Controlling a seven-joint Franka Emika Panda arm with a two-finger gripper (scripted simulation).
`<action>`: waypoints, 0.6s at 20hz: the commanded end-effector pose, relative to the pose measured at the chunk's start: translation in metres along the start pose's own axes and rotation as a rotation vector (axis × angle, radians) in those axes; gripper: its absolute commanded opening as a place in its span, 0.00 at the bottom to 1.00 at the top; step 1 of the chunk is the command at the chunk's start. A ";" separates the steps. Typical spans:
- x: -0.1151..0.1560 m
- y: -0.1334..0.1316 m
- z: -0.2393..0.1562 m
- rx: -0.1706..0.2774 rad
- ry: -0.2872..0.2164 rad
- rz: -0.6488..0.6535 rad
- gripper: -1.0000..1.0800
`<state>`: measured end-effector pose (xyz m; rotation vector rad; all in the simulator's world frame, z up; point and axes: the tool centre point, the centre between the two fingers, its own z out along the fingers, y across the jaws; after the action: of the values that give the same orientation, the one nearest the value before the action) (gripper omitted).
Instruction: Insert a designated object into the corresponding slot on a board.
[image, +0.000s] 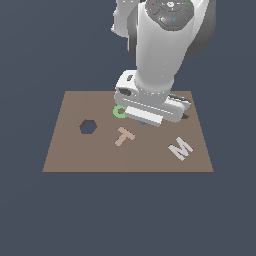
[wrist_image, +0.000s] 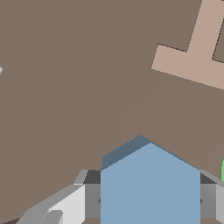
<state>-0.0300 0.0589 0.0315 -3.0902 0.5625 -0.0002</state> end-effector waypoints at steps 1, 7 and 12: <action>-0.003 0.007 -0.001 0.000 0.001 -0.061 0.00; -0.009 0.027 -0.001 0.000 0.001 -0.239 0.00; -0.011 0.048 -0.002 0.000 0.001 -0.412 0.00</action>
<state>-0.0551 0.0236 0.0333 -3.1410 0.0029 -0.0003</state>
